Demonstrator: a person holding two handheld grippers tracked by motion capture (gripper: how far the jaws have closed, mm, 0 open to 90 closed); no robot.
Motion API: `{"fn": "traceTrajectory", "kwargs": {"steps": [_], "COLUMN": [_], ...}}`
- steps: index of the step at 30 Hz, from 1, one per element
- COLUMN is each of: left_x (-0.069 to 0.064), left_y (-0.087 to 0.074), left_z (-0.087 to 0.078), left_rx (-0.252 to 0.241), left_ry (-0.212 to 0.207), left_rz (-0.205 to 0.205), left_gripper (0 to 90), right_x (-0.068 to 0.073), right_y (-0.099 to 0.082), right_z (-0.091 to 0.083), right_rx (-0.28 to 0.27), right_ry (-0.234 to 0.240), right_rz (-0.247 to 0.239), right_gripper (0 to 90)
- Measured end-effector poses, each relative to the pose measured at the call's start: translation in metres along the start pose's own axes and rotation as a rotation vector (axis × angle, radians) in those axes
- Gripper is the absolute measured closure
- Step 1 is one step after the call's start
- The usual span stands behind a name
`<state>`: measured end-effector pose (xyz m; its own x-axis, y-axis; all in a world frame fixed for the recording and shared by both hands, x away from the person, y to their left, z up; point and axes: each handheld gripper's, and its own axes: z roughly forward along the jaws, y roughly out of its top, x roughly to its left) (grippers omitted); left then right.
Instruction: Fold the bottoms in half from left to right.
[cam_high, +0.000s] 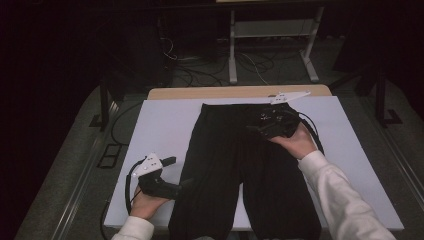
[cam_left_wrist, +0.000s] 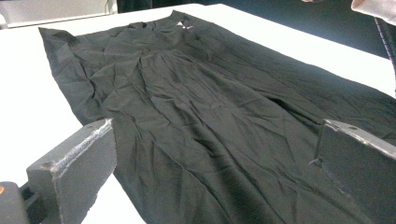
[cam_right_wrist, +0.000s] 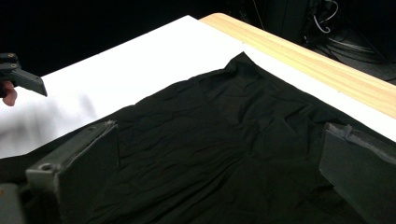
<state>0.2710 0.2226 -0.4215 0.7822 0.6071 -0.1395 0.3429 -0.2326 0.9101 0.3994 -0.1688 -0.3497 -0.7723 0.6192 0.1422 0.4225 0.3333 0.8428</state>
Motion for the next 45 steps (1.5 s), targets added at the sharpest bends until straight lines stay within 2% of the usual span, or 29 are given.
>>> {"fn": "traceTrajectory", "kwargs": {"steps": [28, 45], "left_x": [0.000, 0.000], "left_y": [0.000, 0.000], "left_z": [0.000, -0.001], "left_rx": [-0.005, -0.015], "left_ry": [-0.007, -0.014], "left_rz": [0.002, -0.004], "left_gripper": [0.0, 0.0], "right_x": [0.015, 0.008], "right_y": [0.020, 0.031], "right_z": [0.060, 0.095], "right_rx": [0.050, 0.079], "right_ry": [0.044, 0.031], "right_rz": [-0.018, -0.007], "right_gripper": [0.0, 0.0]}}
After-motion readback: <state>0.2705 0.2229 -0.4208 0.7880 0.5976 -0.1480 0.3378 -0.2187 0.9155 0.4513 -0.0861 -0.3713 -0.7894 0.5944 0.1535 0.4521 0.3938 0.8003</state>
